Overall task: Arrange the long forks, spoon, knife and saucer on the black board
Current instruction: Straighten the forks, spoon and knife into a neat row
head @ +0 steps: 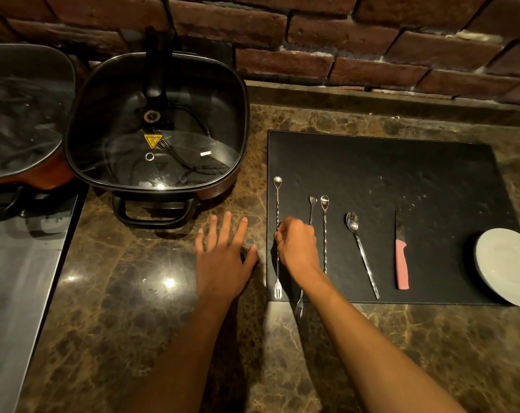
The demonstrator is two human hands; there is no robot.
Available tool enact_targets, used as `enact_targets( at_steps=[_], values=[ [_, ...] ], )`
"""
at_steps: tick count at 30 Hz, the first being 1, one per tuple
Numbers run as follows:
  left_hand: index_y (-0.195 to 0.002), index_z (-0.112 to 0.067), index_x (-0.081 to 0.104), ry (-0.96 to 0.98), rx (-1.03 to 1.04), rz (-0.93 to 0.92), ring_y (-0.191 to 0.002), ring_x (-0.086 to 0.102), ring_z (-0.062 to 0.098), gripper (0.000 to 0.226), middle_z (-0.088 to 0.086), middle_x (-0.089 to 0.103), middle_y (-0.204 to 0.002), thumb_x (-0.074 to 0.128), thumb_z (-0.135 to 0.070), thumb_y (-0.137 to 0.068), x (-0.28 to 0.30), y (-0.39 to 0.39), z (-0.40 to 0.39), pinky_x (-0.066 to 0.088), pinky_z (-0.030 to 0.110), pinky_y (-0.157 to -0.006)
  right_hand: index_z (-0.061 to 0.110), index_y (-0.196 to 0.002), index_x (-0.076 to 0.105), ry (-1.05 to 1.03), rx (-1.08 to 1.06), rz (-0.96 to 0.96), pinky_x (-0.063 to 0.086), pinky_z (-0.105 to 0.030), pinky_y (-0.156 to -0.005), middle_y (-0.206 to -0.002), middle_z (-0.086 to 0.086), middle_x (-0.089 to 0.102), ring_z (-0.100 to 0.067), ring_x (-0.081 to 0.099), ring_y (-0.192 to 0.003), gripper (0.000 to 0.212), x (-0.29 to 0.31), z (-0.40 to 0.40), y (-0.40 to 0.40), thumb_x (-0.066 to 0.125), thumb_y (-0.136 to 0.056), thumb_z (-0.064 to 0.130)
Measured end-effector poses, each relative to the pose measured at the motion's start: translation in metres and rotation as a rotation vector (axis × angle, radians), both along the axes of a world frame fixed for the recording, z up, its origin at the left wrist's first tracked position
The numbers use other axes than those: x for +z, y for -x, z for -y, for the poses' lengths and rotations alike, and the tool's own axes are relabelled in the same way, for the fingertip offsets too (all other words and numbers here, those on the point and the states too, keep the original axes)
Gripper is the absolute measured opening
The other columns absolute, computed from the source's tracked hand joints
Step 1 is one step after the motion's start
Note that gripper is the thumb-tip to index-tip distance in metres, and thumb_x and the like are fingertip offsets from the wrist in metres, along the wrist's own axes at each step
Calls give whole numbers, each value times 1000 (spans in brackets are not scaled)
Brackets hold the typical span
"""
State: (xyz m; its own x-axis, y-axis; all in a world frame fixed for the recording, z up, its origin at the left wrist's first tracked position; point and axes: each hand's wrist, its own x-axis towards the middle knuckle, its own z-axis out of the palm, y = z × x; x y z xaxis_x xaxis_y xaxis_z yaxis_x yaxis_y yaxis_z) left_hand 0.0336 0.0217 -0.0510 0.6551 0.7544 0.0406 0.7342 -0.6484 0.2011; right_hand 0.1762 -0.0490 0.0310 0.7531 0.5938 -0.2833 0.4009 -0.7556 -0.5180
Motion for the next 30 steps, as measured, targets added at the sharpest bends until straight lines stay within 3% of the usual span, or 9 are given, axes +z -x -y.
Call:
enact_targets(
  at_steps=[4,13,19,24,30],
  values=[
    [-157,-35,30,2,3,-6,-155,23,31,65,6,33,-166,32,-62,-98,1,0,0,20,56,-121,8,-91,64,5,-11,-2,42,-32,-64,-92,-20,65,-41,63,-88,12,0,0,0,55,-92,16],
    [-157,-34,32,-1,8,-8,-155,24,31,65,6,33,-165,33,-61,-97,4,0,1,20,56,-121,9,-87,62,-60,-36,-40,54,-40,-68,-86,-15,66,-34,64,-80,11,0,3,-2,57,-92,17],
    [-156,-34,34,13,6,9,-155,25,32,64,7,34,-165,35,-60,-97,5,-1,1,23,57,-121,13,-89,61,-59,-209,-2,52,-42,-76,-91,-11,67,-33,63,-88,5,3,38,-16,61,-89,18],
    [-156,-34,35,7,7,0,-154,26,32,64,7,35,-165,34,-60,-98,6,-1,1,24,57,-120,12,-90,59,105,-219,-45,40,-32,-66,-94,-13,60,-37,60,-90,15,-2,57,-16,65,-89,25],
    [-155,-33,36,7,3,6,-153,28,33,63,8,37,-164,34,-59,-98,6,-1,0,26,58,-119,5,-84,60,111,-155,24,41,-32,-61,-85,-15,58,-42,61,-83,7,-1,53,-12,57,-89,10]
  ],
)
